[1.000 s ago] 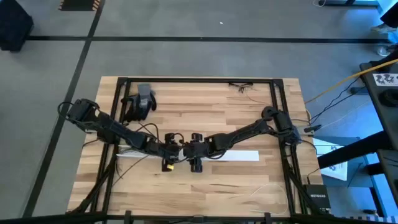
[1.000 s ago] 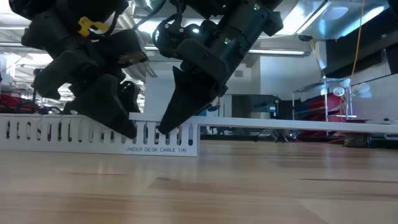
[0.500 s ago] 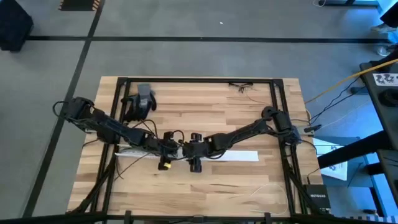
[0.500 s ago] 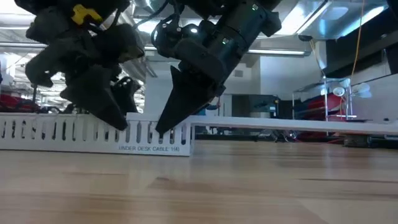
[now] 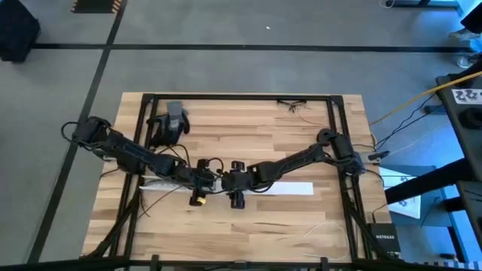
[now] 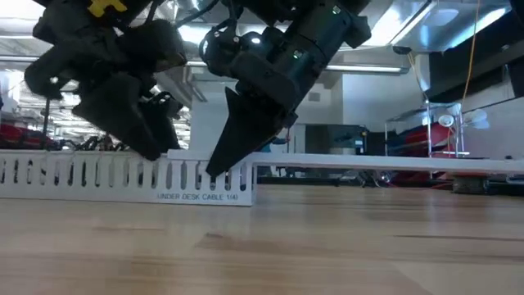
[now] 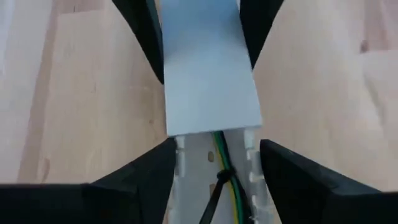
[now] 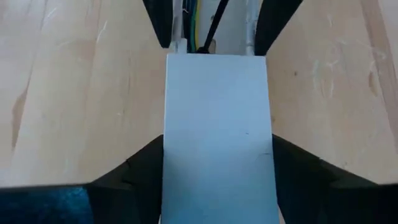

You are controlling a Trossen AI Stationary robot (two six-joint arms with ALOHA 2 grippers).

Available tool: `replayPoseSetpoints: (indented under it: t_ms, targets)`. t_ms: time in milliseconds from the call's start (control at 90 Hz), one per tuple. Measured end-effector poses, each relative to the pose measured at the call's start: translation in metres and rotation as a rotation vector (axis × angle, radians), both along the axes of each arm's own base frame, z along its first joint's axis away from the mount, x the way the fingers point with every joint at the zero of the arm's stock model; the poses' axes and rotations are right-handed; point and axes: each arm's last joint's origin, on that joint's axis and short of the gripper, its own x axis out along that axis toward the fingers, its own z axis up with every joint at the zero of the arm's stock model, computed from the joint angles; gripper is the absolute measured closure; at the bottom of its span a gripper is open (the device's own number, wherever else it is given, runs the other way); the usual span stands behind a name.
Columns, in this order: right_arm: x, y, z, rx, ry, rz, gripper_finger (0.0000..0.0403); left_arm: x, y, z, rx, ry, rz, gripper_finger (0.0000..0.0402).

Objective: Ziptie cables
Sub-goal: Close the cable duct

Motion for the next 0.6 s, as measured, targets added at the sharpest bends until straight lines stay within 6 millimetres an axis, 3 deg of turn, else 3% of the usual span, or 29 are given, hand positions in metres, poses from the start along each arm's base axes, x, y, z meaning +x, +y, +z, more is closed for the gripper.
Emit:
replayPoseSetpoints:
  t_ms: [400,600]
  targets:
    - [-0.0002,0.0001,0.0000,0.000,0.002,0.000,0.0174,0.0007,0.0016,0.0003,0.003,-0.002,0.006,0.0174]
    - [-0.0002,0.0001,0.0001,0.000,0.002,0.000,0.0174,0.0005,0.0015,0.0030,-0.010,0.047,0.038,0.0100]
